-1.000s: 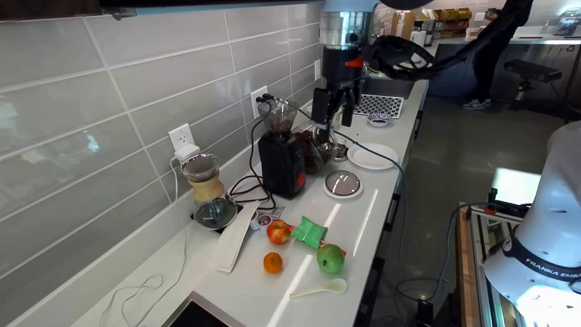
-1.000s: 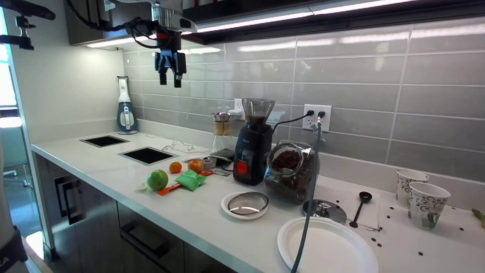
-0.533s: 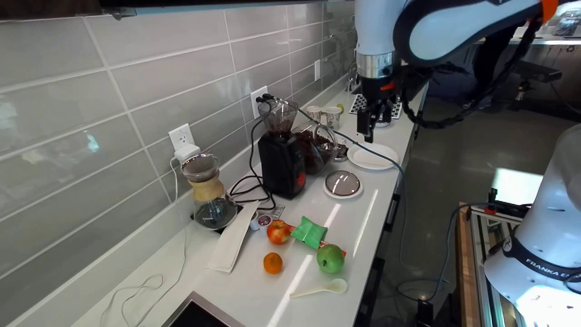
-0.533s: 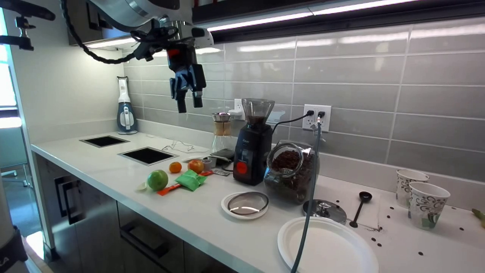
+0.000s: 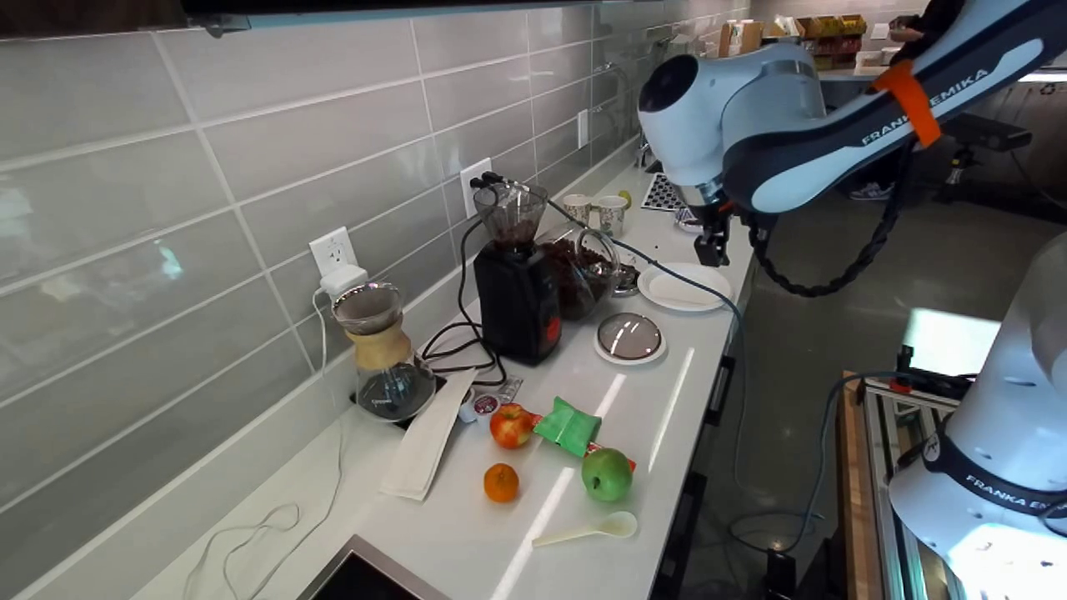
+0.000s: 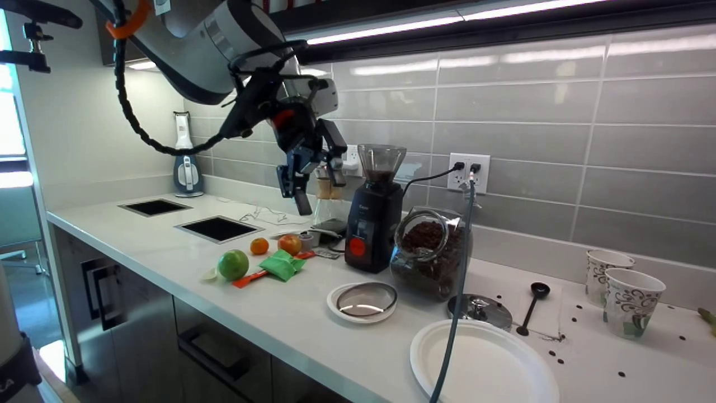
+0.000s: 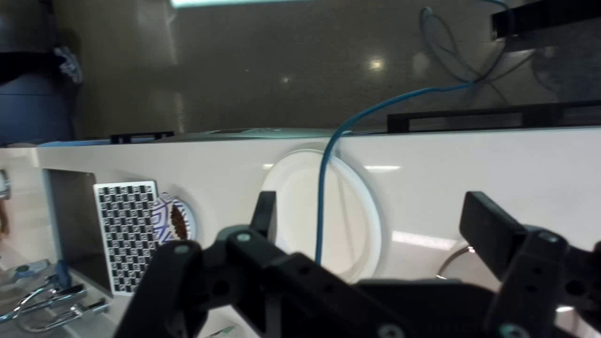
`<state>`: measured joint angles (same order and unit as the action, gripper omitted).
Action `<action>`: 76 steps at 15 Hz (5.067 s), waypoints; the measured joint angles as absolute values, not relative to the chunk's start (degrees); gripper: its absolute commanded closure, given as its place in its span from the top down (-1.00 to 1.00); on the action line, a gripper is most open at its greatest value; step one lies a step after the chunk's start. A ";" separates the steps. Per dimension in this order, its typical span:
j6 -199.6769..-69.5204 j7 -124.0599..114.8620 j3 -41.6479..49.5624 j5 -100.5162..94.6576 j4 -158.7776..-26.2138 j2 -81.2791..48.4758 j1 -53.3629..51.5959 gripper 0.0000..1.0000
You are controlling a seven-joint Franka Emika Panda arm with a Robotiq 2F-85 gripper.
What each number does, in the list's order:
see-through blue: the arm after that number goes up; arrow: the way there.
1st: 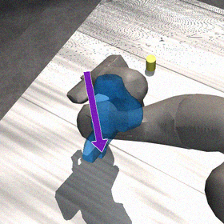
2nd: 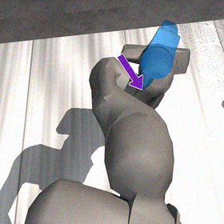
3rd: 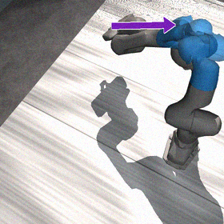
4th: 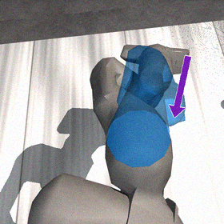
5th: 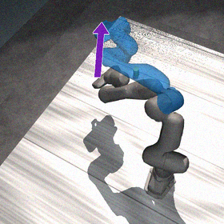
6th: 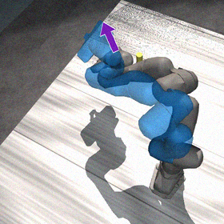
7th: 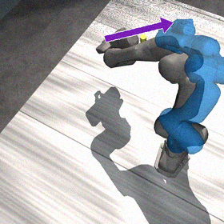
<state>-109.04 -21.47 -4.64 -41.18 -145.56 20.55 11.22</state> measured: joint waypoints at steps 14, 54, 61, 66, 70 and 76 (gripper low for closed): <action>-113.00 -23.39 -2.12 -47.16 -144.58 17.63 10.05 1.00; -126.23 -37.15 5.09 -61.83 -122.55 -19.74 4.26 1.00; -124.73 -39.30 5.36 -67.31 -120.21 -21.37 2.98 0.39; -122.42 -39.62 5.35 -67.56 -119.80 -21.96 2.39 -0.19; -121.24 -39.74 5.35 -67.56 -119.70 -22.41 2.39 -0.87; -121.13 -39.74 5.35 -68.01 -118.90 -23.16 2.39 -0.98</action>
